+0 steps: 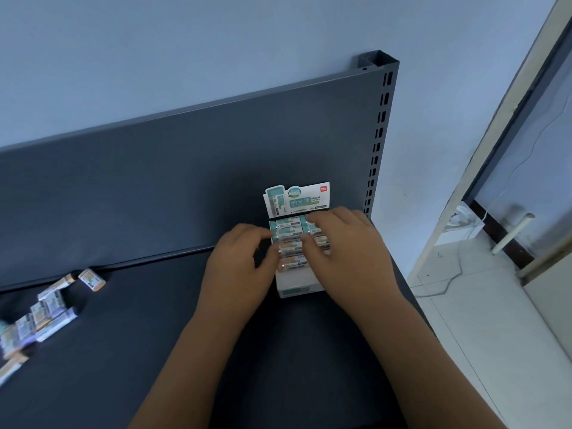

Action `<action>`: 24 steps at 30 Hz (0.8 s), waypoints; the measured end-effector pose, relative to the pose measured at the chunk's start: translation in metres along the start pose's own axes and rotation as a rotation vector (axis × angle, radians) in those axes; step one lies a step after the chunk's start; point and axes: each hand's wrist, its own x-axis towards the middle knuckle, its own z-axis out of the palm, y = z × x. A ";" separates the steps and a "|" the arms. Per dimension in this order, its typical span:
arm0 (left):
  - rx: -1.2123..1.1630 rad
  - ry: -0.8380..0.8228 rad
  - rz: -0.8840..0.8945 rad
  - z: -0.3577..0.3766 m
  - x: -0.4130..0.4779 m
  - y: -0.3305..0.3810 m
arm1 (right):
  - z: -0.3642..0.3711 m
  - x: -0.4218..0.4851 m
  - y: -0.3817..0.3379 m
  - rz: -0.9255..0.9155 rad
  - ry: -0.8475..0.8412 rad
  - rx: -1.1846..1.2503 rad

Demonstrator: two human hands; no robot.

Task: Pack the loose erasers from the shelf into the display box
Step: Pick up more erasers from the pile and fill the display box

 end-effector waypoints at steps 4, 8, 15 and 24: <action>0.175 -0.010 0.018 -0.016 -0.012 -0.012 | -0.001 -0.010 -0.030 -0.079 -0.104 0.048; 0.262 -0.085 -0.045 -0.040 -0.031 -0.033 | 0.011 -0.022 -0.063 -0.100 -0.249 0.103; 0.235 -0.056 -0.149 -0.094 -0.076 -0.079 | 0.047 -0.045 -0.130 -0.115 -0.323 0.178; 0.247 -0.028 -0.204 -0.151 -0.136 -0.134 | 0.092 -0.105 -0.213 -0.112 -0.290 0.162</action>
